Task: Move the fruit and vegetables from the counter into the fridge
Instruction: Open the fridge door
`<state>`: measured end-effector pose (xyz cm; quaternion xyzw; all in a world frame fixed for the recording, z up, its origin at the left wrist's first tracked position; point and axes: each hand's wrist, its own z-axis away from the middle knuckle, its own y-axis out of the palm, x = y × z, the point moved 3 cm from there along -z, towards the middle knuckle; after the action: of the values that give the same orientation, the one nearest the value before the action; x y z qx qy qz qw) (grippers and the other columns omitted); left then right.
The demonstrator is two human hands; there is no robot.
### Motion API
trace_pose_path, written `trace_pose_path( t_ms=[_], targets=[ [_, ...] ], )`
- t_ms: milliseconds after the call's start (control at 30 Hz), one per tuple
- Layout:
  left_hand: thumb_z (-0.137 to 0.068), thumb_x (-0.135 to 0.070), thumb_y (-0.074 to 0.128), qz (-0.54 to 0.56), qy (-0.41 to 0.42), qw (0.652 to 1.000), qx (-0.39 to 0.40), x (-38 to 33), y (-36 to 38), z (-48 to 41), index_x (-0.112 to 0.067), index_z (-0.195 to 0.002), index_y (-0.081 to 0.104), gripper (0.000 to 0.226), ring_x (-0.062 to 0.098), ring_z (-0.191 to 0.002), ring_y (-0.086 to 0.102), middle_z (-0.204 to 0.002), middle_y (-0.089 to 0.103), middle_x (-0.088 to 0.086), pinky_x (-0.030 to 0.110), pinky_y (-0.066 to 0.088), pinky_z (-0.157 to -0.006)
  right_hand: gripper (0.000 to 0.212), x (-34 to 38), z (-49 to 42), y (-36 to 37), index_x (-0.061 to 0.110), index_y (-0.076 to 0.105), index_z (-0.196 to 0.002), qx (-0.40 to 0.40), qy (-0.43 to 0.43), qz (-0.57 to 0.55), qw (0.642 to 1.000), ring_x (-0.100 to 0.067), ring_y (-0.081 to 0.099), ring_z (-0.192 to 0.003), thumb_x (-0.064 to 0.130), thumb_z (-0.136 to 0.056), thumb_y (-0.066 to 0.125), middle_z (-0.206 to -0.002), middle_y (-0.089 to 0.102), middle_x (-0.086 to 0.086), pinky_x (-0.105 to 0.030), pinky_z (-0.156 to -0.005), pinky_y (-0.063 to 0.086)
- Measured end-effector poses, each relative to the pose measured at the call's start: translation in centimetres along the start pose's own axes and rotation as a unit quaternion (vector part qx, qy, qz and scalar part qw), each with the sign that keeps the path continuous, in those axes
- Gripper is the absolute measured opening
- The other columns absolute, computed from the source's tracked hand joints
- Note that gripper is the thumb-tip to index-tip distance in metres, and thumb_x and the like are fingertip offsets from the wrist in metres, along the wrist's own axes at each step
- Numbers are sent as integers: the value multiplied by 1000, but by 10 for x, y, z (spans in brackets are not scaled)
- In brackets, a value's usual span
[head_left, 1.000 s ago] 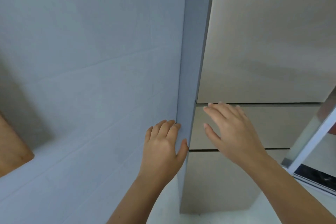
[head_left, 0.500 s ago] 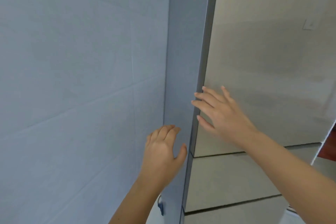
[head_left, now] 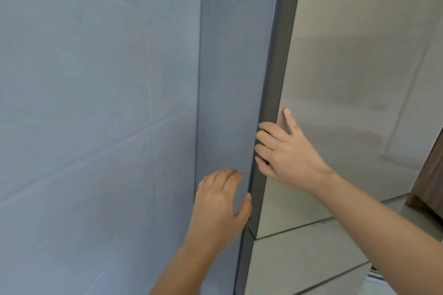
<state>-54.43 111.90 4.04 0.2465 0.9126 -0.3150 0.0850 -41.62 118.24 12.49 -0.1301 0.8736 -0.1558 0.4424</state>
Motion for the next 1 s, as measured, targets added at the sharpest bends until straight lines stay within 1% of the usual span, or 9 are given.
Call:
trace_pose_path(
  t_ms=[67, 200, 333, 500, 533, 600, 767, 867, 1000],
  targets=[
    [-81, -36, 46, 14, -2, 1000, 0, 0, 4, 1, -10, -106, 64, 40, 17, -101, 56, -107, 66, 3, 24, 32, -90, 26, 1, 0, 0, 7, 63, -72, -4, 3, 0, 1000, -28, 60, -98, 26, -78, 47, -83, 61, -9, -59, -102, 18],
    [-81, -35, 46, 38, 0, 999, 5, -1, 11, 2, -10, -107, 64, 40, 12, -104, 47, -109, 65, 4, 23, 29, -93, 27, 3, 3, 1, 5, 63, -75, -3, 13, 1, 1000, -28, 60, -99, 25, -77, 45, -85, 61, -10, -57, -103, 17],
    [-82, -35, 46, 51, -7, 999, 12, -4, 13, 5, -10, -109, 63, 41, 11, -105, 46, -110, 65, 3, 21, 26, -95, 25, 6, 4, -2, 5, 63, -75, -4, 29, 4, 1000, -27, 59, -101, 24, -78, 46, -85, 61, -9, -56, -105, 16],
    [-82, -35, 45, 59, -23, 998, 2, -16, 8, 18, -12, -112, 62, 42, 11, -105, 47, -111, 64, 2, 22, 29, -96, 18, 6, 26, -23, 7, 60, -73, -63, 44, -16, 997, -24, 50, -103, 19, -81, 49, -83, 61, -7, -55, -105, 18],
    [-82, -35, 45, 62, -25, 998, -1, -22, 7, 21, -12, -113, 61, 42, 10, -106, 47, -112, 63, 1, 22, 32, -95, 18, 5, 33, -31, 8, 60, -73, -72, 43, -20, 996, -23, 51, -103, 18, -82, 48, -83, 62, -7, -55, -105, 19],
    [-82, -35, 45, 65, -24, 998, -2, -36, 5, 27, -13, -114, 60, 42, 10, -106, 47, -113, 63, 1, 28, 39, -95, 18, 2, 50, -48, 8, 60, -72, -80, 41, -26, 996, -22, 52, -104, 17, -82, 48, -84, 63, -7, -54, -105, 19],
    [-83, -35, 45, 78, -9, 997, 7, -83, 0, 39, -13, -115, 59, 42, 17, -107, 53, -114, 62, 2, 38, 43, -94, 15, -7, 95, -94, 10, 63, -74, -72, 46, -34, 996, -20, 50, -110, 17, -81, 52, -89, 66, -5, -52, -108, 16],
    [-83, -35, 45, 86, 11, 996, 18, -115, 0, 47, -13, -114, 60, 41, 13, -109, 50, -115, 62, 1, 32, 40, -96, 17, -14, 124, -121, 11, 65, -78, -50, 50, -33, 997, -20, 49, -114, 18, -82, 51, -93, 67, -6, -53, -106, 18],
    [-84, -34, 45, 100, 45, 993, 36, -157, 3, 57, -11, -114, 61, 41, 16, -110, 52, -115, 62, 2, 28, 32, -98, 17, -23, 165, -154, 11, 65, -83, -21, 72, -35, 997, -20, 47, -120, 19, -84, 51, -99, 67, -7, -55, -102, 27]
  ],
)
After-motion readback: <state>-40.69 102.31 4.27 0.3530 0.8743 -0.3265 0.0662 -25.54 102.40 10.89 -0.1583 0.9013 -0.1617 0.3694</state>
